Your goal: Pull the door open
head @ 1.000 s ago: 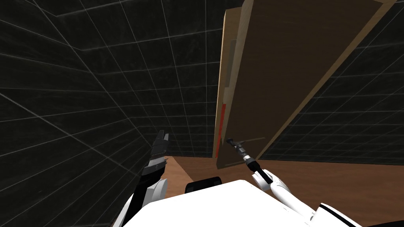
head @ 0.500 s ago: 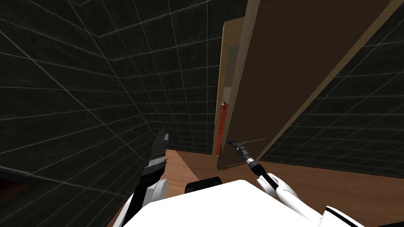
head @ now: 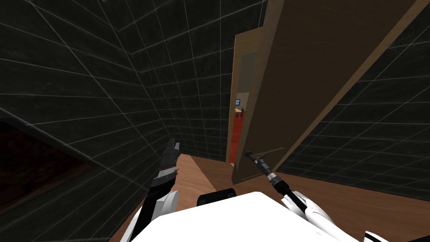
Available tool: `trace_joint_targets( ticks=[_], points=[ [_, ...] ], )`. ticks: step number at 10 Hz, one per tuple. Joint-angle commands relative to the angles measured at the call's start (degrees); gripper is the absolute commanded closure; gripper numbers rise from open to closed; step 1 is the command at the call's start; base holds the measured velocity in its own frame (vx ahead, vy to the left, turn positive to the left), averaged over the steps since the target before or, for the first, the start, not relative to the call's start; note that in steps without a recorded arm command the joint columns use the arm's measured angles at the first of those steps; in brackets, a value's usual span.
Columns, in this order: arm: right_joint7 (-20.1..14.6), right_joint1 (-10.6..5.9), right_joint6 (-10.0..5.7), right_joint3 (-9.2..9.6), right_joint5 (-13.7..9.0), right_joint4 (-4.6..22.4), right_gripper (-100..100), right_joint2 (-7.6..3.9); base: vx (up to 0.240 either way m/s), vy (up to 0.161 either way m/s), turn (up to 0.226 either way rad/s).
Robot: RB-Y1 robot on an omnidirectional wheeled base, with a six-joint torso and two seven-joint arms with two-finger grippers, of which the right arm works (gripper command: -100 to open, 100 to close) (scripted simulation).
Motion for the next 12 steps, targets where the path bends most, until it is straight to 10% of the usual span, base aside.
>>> trace_joint_targets(
  ticks=[1,12],
  points=[
    [-0.46,0.85,-1.73,0.15,-0.22,0.41,100,-0.93,-0.191,-0.072,0.14],
    [-1.64,3.01,-7.46,2.78,-1.09,2.78,100,-2.38,-0.194,-0.083,0.163]
  ],
)
